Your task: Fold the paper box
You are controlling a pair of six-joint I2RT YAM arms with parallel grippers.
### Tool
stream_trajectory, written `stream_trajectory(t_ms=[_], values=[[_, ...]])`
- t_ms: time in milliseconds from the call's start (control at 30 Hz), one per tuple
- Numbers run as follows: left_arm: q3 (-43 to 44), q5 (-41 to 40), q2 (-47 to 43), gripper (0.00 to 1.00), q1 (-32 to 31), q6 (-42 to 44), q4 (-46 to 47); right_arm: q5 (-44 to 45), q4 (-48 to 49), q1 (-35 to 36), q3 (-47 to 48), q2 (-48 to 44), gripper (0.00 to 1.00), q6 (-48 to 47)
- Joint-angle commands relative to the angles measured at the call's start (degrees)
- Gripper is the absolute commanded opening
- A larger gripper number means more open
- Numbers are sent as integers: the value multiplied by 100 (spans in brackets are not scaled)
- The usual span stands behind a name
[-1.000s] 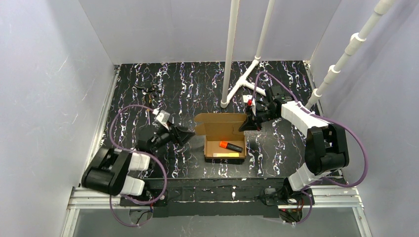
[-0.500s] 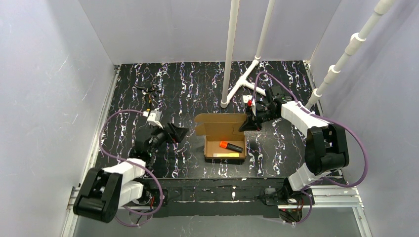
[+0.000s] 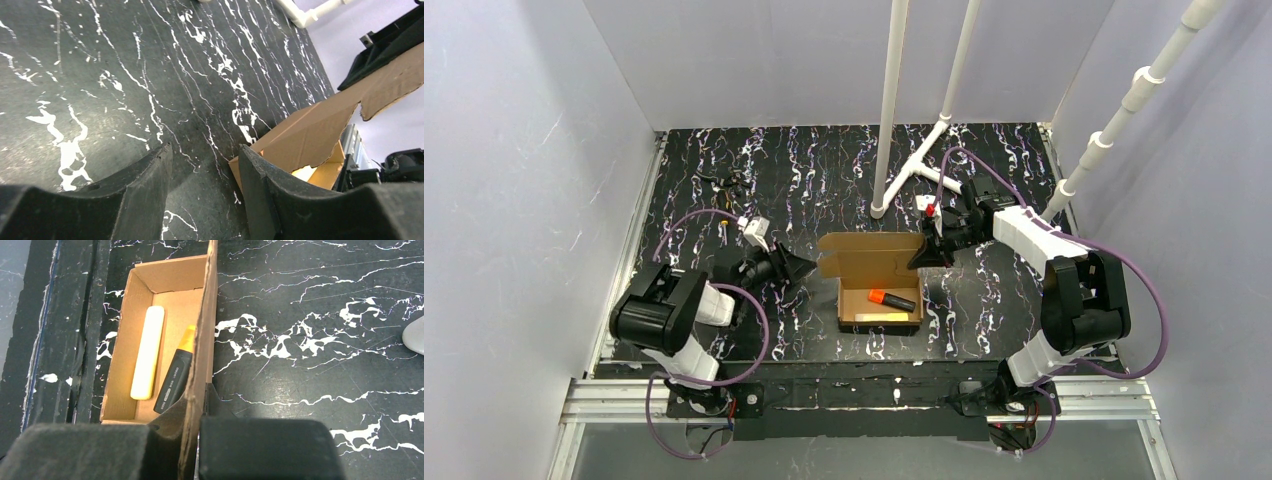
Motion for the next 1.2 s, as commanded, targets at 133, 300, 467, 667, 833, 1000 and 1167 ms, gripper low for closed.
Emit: stream_trajectory(t_ms=[133,300,467,667,833,1000,1167], values=[[281,870,119,49,-408,-70,1146,9,80,2,-33,-15,1,119],[257,1037,-77,49,-733,5,1111,178,356,2,-90,-3,1,396],[328,926,84,49,-926,11,1094,179,353,2,-100,-8,1,424],[413,881,102,52,-968,-15,1094,124,345,2,-112,7,1,426],[631,949,345,52,-1116,-51,1118,30,306,11,-127,13,1,379],[738,989,448,49,-1188,-73,1164,-5,244,11,-127,21,1,316],[831,1068,556,41,-1201,-114,1201,-69,166,24,-102,62,1,239]])
